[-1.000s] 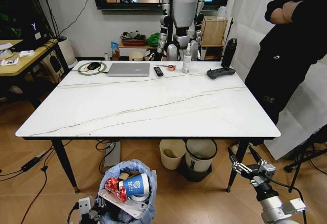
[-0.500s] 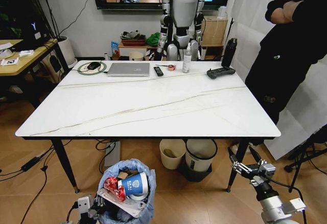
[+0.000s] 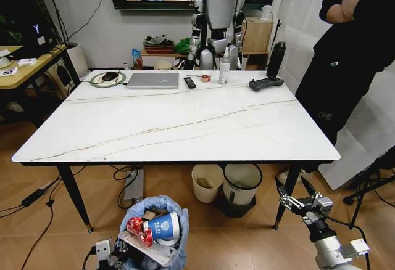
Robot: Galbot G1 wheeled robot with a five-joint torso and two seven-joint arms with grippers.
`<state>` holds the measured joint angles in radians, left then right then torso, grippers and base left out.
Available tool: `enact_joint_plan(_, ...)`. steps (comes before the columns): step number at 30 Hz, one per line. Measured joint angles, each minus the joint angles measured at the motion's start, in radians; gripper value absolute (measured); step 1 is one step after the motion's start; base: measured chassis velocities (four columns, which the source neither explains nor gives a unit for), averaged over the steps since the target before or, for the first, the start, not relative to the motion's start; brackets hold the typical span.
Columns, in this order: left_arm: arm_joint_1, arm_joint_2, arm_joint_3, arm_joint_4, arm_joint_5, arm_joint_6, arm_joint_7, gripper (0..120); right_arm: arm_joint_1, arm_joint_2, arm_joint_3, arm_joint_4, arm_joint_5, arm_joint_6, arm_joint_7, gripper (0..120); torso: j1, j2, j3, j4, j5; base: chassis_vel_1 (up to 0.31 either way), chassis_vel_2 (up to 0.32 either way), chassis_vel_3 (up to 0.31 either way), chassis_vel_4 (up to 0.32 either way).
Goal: Pick up the trash bin and place the trash from the table into it.
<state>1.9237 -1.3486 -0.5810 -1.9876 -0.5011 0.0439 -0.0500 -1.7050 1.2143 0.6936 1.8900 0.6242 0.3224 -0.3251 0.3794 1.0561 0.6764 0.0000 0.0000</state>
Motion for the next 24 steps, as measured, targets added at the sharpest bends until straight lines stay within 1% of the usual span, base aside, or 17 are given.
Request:
enact_joint_plan(1, 0.0, 0.0, 0.0, 0.0, 0.0, 0.0, 0.0, 0, 0.0, 0.0, 0.0, 0.0, 0.0, 0.0, 0.0, 100, 0.0, 0.0, 0.0, 0.0, 0.0, 0.0, 0.0, 0.0, 0.0)
enact_joint_plan(5, -0.001, -0.018, 0.006, 0.022, 0.007, -0.008, 0.008, 0, 0.0, 0.0, 0.0, 0.0, 0.0, 0.0, 0.0, 100, -0.011, -0.024, -0.013, 0.0, -0.0001, 0.0, 0.0, 0.0, 0.0)
enact_joint_plan(11, -0.002, -0.025, 0.006, 0.032, 0.007, -0.011, 0.01, 0, 0.0, 0.0, 0.0, 0.0, 0.0, 0.0, 0.0, 100, -0.022, -0.05, -0.027, 0.0, -0.0001, 0.0, 0.0, 0.0, 0.0)
enact_joint_plan(12, -0.001, -0.026, 0.006, 0.033, 0.007, -0.012, 0.011, 0, 0.0, 0.0, 0.0, 0.0, 0.0, 0.0, 0.0, 100, -0.026, -0.059, -0.033, -0.0001, 0.0, 0.0, 0.0, 0.0, 0.0)
enact_joint_plan(16, -0.001, -0.025, 0.006, 0.036, 0.007, -0.012, 0.011, 0, 0.0, 0.0, 0.0, 0.0, 0.0, 0.0, 0.0, 100, -0.032, -0.073, -0.042, -0.0001, 0.0, 0.0, 0.0, 0.0, 0.0)
enact_joint_plan(19, -0.007, -0.014, 0.001, 0.05, 0.0, -0.012, 0.011, 0, 0.0, 0.0, 0.0, 0.0, 0.0, 0.0, 0.0, 100, -0.042, -0.095, -0.053, 0.0, -0.0001, 0.0, 0.0, 0.0, 0.0)
enact_joint_plan(21, -0.008, -0.012, 0.0, 0.051, -0.003, -0.012, 0.011, 0, 0.0, 0.0, 0.0, 0.0, 0.0, 0.0, 0.0, 100, -0.044, -0.1, -0.056, 0.0, -0.0001, 0.0, 0.0, 0.0, 0.0)
enact_joint_plan(24, -0.013, -0.004, -0.005, 0.056, -0.009, -0.01, 0.01, 0, 0.0, 0.0, 0.0, 0.0, 0.0, 0.0, 0.0, 100, -0.052, -0.119, -0.067, 0.0, -0.0002, 0.0, 0.0, 0.0, 0.0)
